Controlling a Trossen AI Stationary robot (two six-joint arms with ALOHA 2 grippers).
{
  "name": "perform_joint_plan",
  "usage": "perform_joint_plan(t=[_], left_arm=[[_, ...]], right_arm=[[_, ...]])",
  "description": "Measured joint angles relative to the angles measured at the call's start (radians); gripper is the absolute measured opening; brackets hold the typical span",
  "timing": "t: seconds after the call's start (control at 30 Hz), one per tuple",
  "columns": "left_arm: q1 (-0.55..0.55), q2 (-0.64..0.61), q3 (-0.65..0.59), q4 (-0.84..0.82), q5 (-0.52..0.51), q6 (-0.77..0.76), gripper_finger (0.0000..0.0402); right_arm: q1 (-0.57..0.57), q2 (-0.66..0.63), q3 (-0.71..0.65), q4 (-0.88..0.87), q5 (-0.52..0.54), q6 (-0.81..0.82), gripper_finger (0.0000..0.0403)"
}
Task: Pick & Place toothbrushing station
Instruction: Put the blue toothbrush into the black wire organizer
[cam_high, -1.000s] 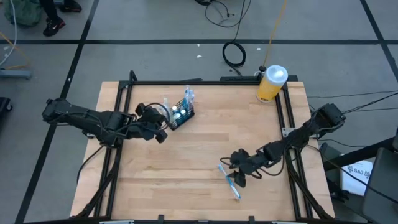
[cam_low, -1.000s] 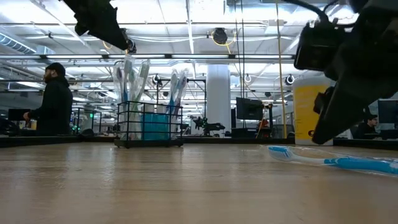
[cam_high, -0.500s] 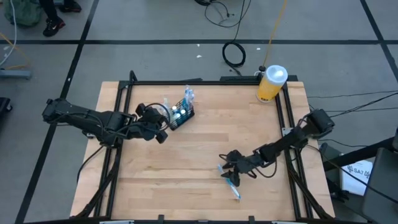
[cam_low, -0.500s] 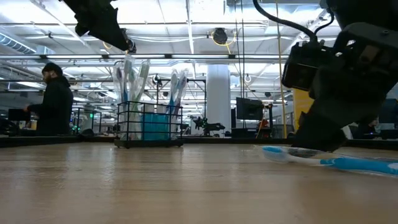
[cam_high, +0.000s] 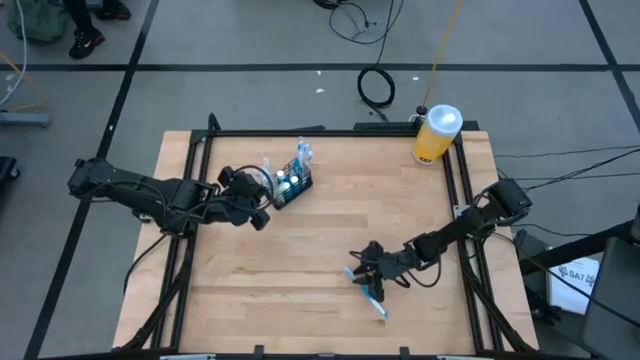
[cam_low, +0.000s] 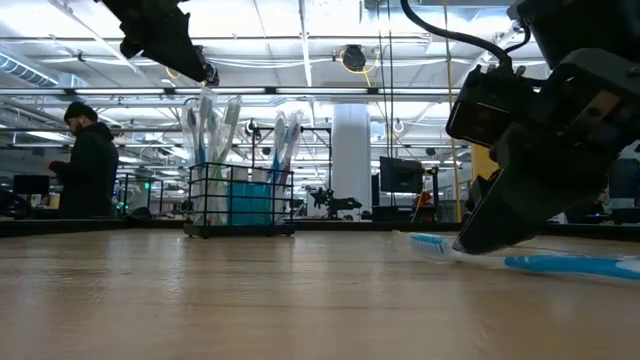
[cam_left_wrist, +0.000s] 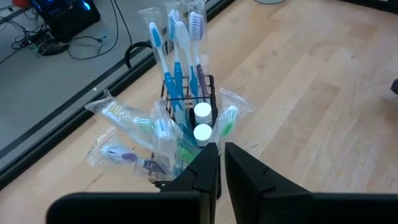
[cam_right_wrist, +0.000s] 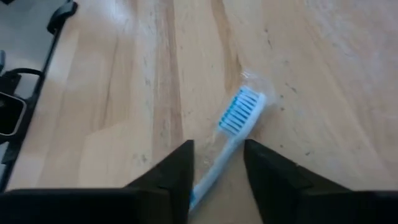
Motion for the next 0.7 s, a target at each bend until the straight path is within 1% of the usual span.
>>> perform_joint_plan(t=[0.2,0.27,0.43,0.5,0.67,0.7], left_arm=[[0.000,0.000,0.000,0.000,0.001,-0.015,0.0037],[0.000,0.000,0.000,-0.001,0.002,-0.016,0.0037],[0.000,0.000,0.000,0.000,0.002,-0.027,0.0037],[0.000,0.000,0.000,-0.001,0.002,-0.025,0.0037],[0.000,0.000,0.000,-0.001,0.001,-0.023,0.0037],[0.000,0.000,0.000,-0.001,0.000,-0.022,0.0037]], right_arm=[[-0.008,0.001,-0.001,-0.037,-0.004,0.002,0.0031],[-0.015,0.002,-0.001,-0.032,-0.011,0.000,0.0010],[-0.049,-0.006,-0.001,-0.025,-0.028,0.001,0.0013],[-0.064,-0.016,-0.002,-0.011,-0.033,-0.008,0.0007],[-0.111,-0.099,-0.007,0.022,0.002,-0.134,0.0002],[-0.122,-0.127,-0.006,0.025,0.028,-0.156,0.0001]])
